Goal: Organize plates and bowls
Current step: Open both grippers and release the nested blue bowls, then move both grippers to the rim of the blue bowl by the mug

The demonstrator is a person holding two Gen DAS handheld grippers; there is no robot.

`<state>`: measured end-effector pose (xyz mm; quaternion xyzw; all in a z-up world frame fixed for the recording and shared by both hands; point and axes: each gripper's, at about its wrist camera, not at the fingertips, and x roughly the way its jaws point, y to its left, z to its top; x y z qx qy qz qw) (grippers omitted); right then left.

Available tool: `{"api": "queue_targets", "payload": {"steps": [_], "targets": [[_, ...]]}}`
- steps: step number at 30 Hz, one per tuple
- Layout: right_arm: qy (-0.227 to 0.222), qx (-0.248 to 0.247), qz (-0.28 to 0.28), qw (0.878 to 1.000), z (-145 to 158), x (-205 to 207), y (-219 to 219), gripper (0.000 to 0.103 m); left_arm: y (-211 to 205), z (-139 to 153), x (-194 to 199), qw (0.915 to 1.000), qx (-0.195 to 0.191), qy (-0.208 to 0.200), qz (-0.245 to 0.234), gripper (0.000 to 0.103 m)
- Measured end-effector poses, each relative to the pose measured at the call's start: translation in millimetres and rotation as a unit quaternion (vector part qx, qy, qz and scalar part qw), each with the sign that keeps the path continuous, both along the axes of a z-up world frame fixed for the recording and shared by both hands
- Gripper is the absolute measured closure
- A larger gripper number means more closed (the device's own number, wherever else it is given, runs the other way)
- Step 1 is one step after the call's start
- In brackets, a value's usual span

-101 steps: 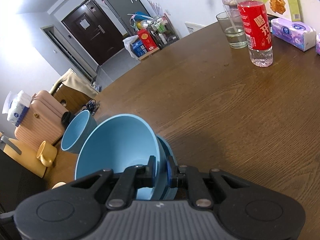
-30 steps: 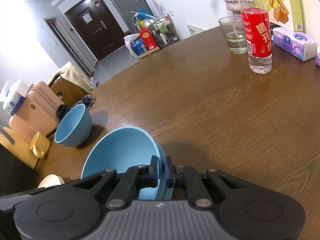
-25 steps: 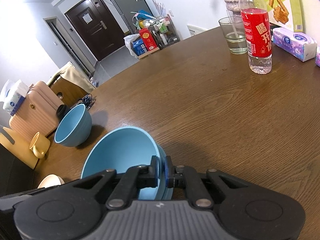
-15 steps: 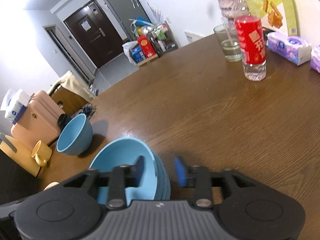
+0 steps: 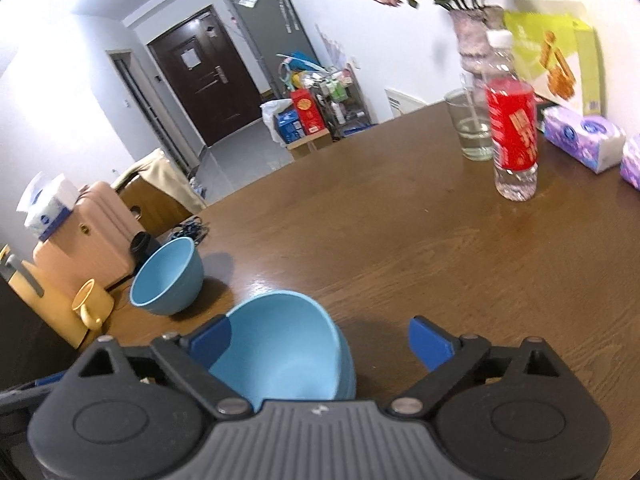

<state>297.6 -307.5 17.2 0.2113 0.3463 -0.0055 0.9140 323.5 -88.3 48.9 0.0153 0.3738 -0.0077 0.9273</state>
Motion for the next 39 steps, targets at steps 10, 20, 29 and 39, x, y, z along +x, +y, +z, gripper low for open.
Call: {"api": "queue_targets", "payload": {"steps": [10, 20, 29, 39], "targets": [[-0.013, -0.025, 0.034, 0.999, 26.6, 11.9, 44.5, 0.000, 53.6, 25.0, 0.0, 0.9991, -0.012, -0.020, 0.036, 0.000], [0.002, -0.044, 0.064, 0.997, 39.9, 53.7, 92.4, 0.000, 105.6, 31.8, 26.8, 0.9974, -0.018, -0.012, 0.069, 0.000], [0.014, -0.064, 0.089, 0.994, 43.8, 106.9, 129.6, 0.000, 132.8, 30.7, 63.1, 0.9964, -0.019, -0.008, 0.082, 0.000], [0.049, -0.081, 0.091, 0.991, 28.6, 180.6, 165.4, 0.000, 165.2, 15.7, 130.4, 0.9933, -0.034, 0.016, 0.109, 0.000]]}}
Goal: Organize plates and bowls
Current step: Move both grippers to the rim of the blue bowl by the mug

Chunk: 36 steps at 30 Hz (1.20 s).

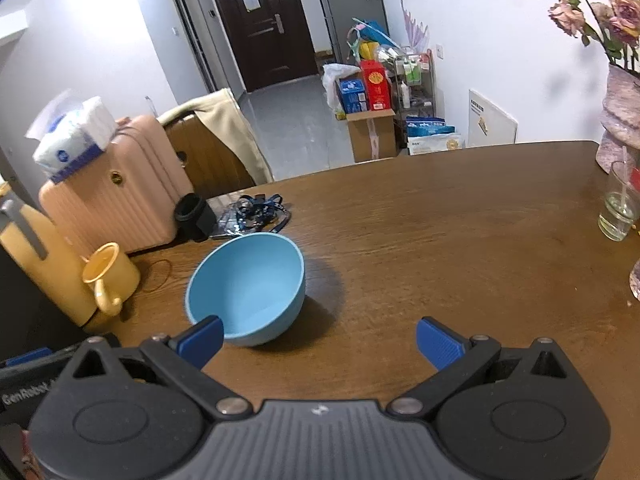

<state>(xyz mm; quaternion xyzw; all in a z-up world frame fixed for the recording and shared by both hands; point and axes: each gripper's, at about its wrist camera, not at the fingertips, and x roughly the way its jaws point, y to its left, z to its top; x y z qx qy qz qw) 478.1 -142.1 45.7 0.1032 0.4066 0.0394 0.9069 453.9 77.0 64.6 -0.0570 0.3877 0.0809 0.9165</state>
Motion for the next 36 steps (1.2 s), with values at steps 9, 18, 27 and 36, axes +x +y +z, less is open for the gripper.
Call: {"api": "queue_targets", "payload": {"steps": [9, 18, 27, 36], "targets": [[0.037, -0.019, -0.007, 0.999, -25.2, 66.5, 27.7, 0.002, 24.3, -26.9, 69.7, 0.9987, -0.012, 0.034, 0.036, 0.000], [0.079, -0.024, -0.028, 0.996, -59.1, 114.5, 44.6, 0.010, 23.3, -53.9, 113.2, 0.9974, -0.007, 0.056, 0.045, 0.000], [0.102, -0.028, -0.034, 0.994, -86.4, 137.7, 55.7, 0.014, 19.1, -74.9, 139.3, 0.9958, -0.016, 0.079, 0.043, 0.000], [0.118, -0.027, -0.030, 0.992, -103.1, 149.9, 55.5, 0.028, 12.1, -94.4, 151.8, 0.9950, -0.012, 0.094, 0.031, 0.006]]}}
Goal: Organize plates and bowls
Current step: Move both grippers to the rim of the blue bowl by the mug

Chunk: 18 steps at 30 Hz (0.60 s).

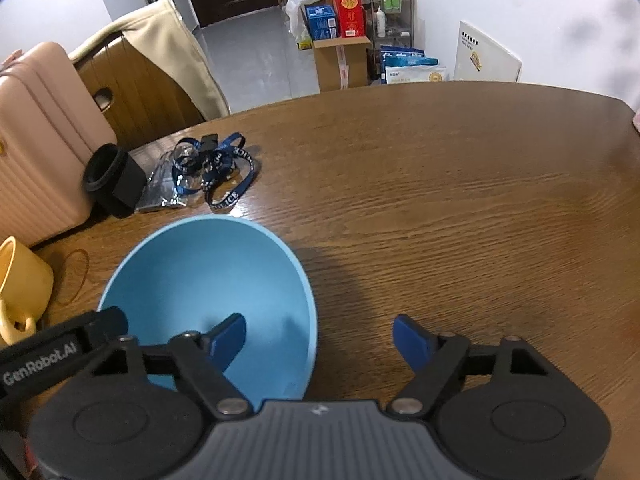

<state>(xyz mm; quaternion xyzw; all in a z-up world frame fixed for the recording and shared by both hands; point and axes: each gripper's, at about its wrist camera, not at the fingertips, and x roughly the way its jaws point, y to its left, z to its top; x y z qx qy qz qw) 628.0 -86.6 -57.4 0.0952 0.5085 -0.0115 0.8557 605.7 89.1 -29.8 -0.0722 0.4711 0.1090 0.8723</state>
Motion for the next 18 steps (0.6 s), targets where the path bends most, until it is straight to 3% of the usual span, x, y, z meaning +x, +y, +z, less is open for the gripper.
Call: {"api": "queue_targets", "payload": {"steps": [5, 11, 15, 18], "targets": [[0.009, 0.005, 0.000, 1.000, -6.0, 3.2, -0.1, 0.041, -0.1, -9.6, 4.8, 0.9999, -0.007, 0.012, -0.003, 0.023], [0.015, 0.010, 0.003, 1.000, -8.5, 3.5, 1.9, 0.061, -2.0, -16.3, 7.2, 0.9998, -0.010, 0.018, -0.007, 0.031], [0.018, 0.012, 0.006, 1.000, -10.3, 3.8, 2.5, 0.068, -2.8, -19.7, 7.8, 0.9996, -0.014, 0.023, -0.010, 0.039], [0.021, 0.015, 0.007, 1.000, -12.0, 4.0, 3.5, 0.074, -4.1, -22.2, 7.6, 0.9993, -0.020, 0.026, -0.016, 0.052]]}}
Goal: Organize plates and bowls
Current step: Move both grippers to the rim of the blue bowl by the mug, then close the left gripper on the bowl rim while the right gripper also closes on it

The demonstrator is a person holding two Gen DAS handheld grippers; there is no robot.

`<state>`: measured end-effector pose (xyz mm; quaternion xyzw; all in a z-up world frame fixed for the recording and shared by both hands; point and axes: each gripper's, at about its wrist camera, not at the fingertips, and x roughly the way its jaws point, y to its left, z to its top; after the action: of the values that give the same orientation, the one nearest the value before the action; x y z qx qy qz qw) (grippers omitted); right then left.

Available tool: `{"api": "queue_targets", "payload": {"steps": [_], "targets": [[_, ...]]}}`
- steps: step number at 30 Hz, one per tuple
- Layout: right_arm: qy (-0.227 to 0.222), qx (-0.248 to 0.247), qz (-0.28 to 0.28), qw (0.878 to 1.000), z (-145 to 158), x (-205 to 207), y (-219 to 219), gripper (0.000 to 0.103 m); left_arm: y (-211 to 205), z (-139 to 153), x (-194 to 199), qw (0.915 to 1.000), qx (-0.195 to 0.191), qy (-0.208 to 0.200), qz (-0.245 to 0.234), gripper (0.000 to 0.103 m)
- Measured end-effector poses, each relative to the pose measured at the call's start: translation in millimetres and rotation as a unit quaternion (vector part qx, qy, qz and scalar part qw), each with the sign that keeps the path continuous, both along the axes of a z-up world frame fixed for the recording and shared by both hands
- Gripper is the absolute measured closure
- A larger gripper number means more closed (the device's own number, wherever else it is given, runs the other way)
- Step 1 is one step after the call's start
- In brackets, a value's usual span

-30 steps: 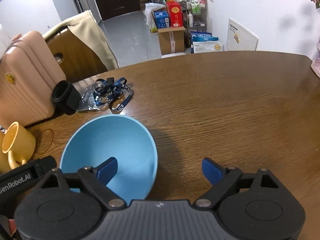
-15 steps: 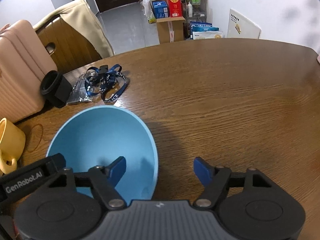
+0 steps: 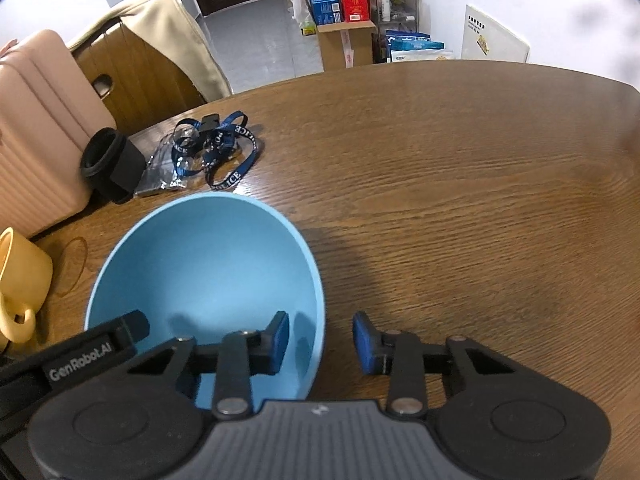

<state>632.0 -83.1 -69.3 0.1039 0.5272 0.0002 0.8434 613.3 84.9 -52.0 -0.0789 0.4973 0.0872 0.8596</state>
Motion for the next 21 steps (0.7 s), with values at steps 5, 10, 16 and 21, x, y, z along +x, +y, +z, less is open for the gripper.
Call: {"api": "queue_targets", "payload": {"steps": [5, 10, 16, 21], "targets": [[0.002, 0.000, 0.006, 1.000, -2.9, -0.7, 1.9, 0.085, -3.0, -4.2, -0.3, 0.9997, -0.013, 0.002, -0.021, 0.078], [-0.001, 0.009, 0.008, 1.000, -2.3, -2.3, 1.6, 0.094, -7.8, -5.2, -0.9, 0.9994, -0.018, 0.002, -0.030, 0.088], [-0.005, 0.014, 0.006, 1.000, 0.0, -6.3, 2.5, 0.095, -9.8, -5.7, -3.7, 0.9995, -0.013, 0.002, -0.029, 0.089], [-0.007, 0.015, 0.007, 1.000, 2.9, -12.2, 2.4, 0.095, -8.9, -2.2, -8.6, 0.9995, -0.014, 0.000, -0.027, 0.090]]}}
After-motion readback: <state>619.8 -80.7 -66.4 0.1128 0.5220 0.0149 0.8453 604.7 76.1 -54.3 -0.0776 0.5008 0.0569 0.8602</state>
